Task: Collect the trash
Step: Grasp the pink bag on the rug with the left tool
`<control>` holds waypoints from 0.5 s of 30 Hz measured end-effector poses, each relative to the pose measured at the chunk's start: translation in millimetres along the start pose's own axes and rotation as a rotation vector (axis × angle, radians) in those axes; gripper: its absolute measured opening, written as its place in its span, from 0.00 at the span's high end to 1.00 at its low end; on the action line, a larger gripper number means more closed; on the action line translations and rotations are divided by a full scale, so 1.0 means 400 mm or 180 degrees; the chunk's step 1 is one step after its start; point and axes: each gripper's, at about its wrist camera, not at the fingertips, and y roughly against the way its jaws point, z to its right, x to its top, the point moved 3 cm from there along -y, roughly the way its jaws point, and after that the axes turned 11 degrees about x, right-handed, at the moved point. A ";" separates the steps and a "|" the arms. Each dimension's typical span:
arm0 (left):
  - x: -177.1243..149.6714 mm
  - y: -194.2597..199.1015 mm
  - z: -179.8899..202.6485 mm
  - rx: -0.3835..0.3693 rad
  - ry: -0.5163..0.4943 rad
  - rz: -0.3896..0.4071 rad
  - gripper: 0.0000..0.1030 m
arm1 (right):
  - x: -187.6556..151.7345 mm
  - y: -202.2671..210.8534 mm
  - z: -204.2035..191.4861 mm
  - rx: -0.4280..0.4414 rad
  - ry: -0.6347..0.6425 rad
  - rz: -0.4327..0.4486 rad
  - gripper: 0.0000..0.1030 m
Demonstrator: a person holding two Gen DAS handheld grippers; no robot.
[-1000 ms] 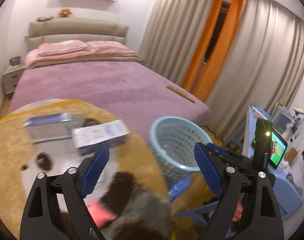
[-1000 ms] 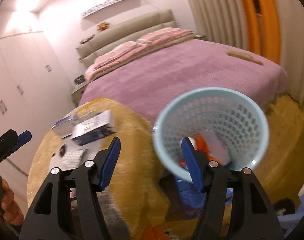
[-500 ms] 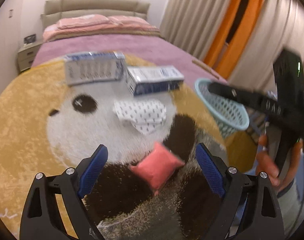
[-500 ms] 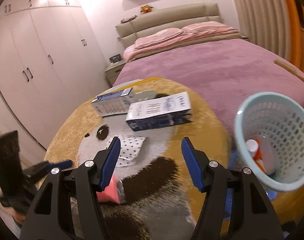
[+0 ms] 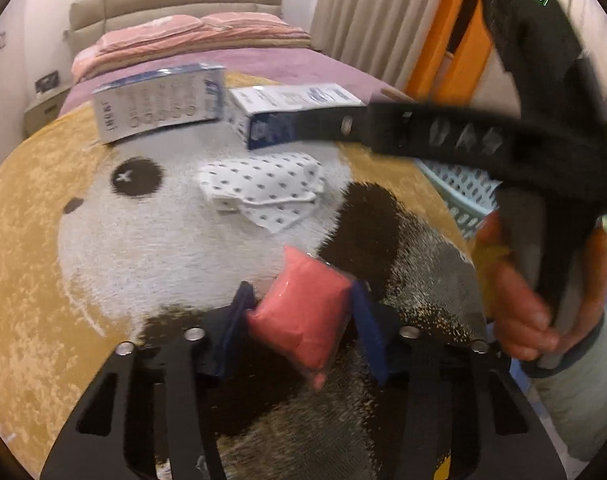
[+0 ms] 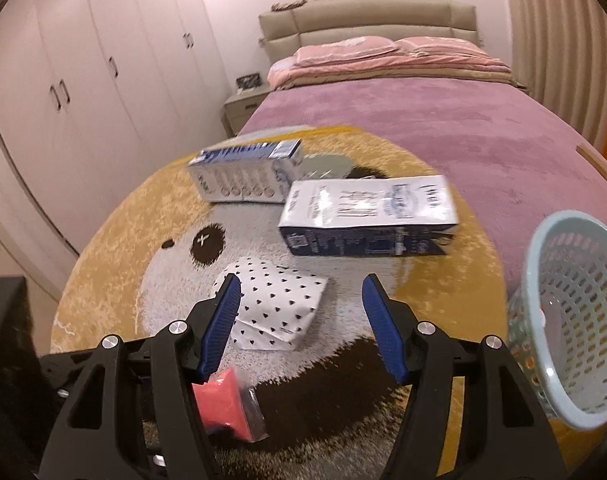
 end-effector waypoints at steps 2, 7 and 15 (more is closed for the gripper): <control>-0.001 0.011 -0.041 0.0069 0.0139 0.0013 0.56 | -0.003 -0.023 -0.003 -0.0006 0.0017 -0.0055 0.42; 0.000 0.034 -0.124 0.0145 0.0432 0.0087 0.56 | -0.001 -0.069 -0.009 0.0010 0.0024 -0.0175 0.42; -0.007 0.039 -0.179 0.0191 0.0706 0.0183 0.56 | 0.103 -0.010 0.020 -0.0253 0.0132 0.0246 0.37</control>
